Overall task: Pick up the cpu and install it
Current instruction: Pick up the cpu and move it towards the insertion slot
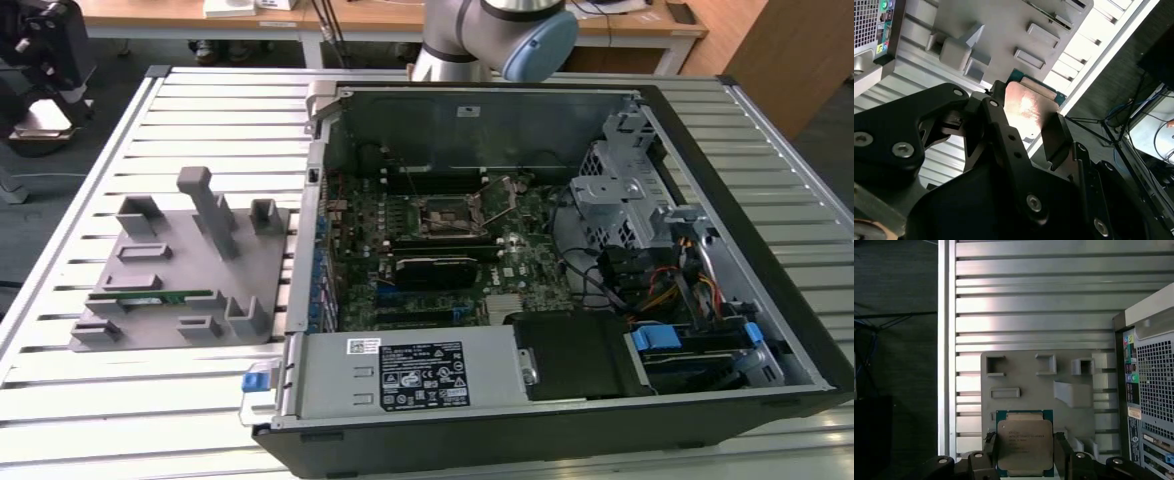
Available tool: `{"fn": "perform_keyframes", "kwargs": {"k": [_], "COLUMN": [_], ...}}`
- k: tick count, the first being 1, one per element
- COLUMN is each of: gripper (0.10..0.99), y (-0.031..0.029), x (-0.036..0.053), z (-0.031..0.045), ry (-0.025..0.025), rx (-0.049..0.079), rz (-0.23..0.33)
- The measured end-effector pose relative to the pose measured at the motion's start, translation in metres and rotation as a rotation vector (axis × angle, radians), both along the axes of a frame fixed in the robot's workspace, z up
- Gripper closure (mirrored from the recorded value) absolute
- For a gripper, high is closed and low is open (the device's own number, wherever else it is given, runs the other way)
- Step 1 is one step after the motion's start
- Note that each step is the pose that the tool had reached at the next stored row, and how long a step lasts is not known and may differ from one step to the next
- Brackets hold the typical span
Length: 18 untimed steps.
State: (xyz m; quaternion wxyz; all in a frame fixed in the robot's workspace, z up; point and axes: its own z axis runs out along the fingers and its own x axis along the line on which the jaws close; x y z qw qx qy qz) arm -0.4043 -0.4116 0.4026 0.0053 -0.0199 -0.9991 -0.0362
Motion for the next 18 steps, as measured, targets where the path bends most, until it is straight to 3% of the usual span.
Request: {"fn": "perform_keyframes", "kwargs": {"k": [7, 18], "gripper": [0.549, 0.549], "y": [0.0, 0.0], "x": [0.0118, 0.0235], "z": [-0.0003, -0.0008], "ry": [0.0, 0.0001], "rx": [0.0, 0.0], "rz": [0.0, 0.0]}}
